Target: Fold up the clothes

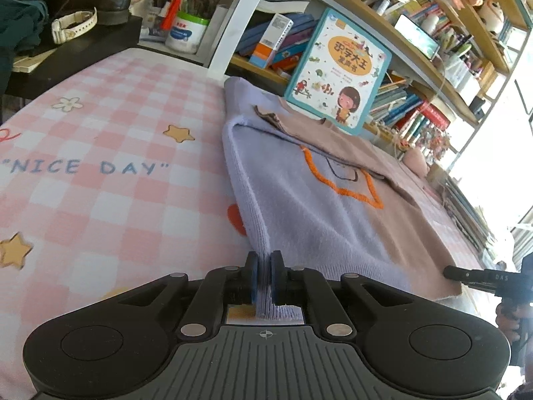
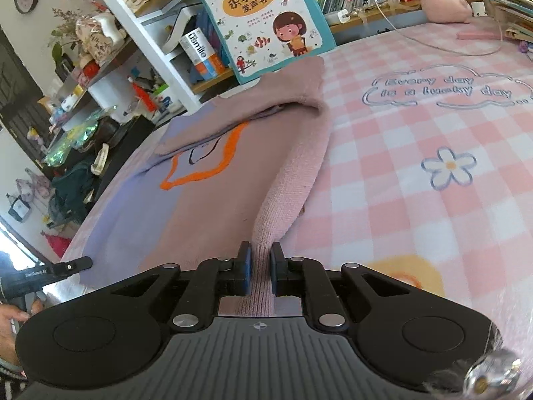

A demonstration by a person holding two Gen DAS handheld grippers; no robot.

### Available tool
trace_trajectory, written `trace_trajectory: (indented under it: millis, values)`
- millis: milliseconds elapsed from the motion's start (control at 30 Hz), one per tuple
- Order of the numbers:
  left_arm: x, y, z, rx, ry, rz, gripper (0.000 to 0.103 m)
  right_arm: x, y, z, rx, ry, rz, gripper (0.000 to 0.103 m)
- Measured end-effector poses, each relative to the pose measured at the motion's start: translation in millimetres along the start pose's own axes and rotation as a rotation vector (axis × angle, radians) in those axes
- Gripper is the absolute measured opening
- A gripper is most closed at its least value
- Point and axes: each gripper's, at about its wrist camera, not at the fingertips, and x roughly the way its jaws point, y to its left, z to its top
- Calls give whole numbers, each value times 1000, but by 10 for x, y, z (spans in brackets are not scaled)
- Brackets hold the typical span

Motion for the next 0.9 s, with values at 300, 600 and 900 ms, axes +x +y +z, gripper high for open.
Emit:
trace_trajectory:
  millis: [300, 600, 900]
  values:
    - [-291, 49, -190, -4, 18, -8, 6, -303, 210, -328, -22, 2, -19, 11]
    - [-276, -5, -201, 37, 30, -1, 7, -387, 238, -477, -27, -18, -67, 16]
    - [-259, 44, -207, 11, 33, -25, 7, -477, 218, -555, 7, -27, -54, 19]
